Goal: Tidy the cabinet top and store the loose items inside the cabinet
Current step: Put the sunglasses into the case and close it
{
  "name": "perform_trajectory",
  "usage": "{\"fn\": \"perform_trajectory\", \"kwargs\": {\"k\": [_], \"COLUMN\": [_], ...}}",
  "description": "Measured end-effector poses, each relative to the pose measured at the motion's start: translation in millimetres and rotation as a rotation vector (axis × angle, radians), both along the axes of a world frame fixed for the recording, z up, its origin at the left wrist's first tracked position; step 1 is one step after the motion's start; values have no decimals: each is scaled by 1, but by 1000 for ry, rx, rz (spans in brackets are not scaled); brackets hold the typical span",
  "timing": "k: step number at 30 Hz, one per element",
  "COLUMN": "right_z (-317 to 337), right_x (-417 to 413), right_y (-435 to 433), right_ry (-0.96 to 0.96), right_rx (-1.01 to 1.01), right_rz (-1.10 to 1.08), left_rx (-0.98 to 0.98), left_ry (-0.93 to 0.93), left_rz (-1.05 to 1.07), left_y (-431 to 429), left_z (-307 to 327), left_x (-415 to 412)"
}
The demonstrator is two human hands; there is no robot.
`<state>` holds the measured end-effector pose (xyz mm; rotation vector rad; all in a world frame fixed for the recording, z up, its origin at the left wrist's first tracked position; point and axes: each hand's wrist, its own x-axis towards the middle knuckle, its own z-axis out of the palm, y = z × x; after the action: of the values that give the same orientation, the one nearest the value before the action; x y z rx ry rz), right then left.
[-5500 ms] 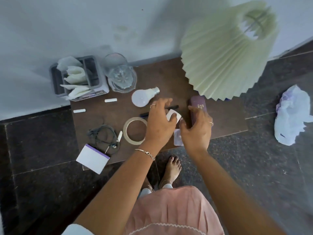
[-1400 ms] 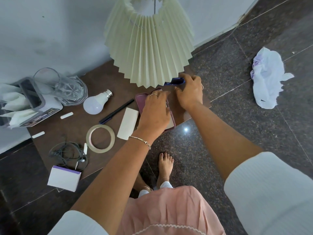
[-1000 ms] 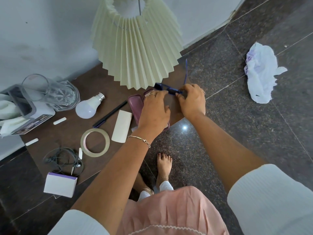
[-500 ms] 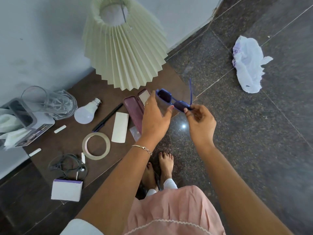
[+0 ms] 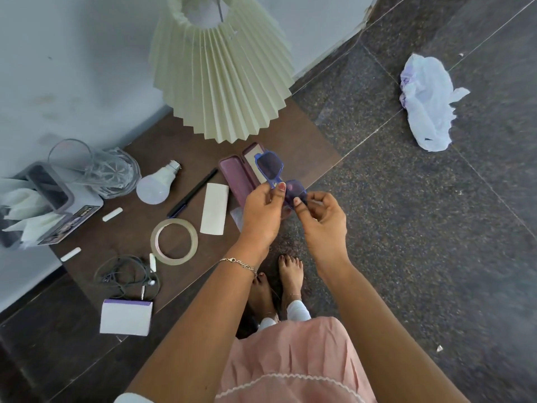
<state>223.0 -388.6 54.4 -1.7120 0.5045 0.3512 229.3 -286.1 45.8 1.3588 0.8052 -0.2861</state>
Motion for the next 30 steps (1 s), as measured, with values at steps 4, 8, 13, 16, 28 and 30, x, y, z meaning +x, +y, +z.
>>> {"fn": "perform_trajectory", "kwargs": {"k": [4, 8, 13, 16, 28, 30], "right_z": [-10, -29, -40, -42, -52, -53], "right_x": [6, 21, 38, 42, 42, 43], "right_y": [5, 8, 14, 16, 9, 7], "right_ry": [-40, -30, -18, 2, 58, 67], "right_rx": [-164, -321, -360, -355, -308, -302], "right_rz": [131, 253, 355, 355, 254, 233], "left_rx": [71, 246, 523, 544, 735, 755], "left_ry": [55, 203, 229, 231, 94, 58], "left_rz": [78, 79, -170, -201, -310, -322], "left_y": [16, 33, 37, 32, 25, 25], "left_z": [-3, -18, -23, -26, -33, -32], "left_x": [-3, 8, 33, 39, 37, 39]}}
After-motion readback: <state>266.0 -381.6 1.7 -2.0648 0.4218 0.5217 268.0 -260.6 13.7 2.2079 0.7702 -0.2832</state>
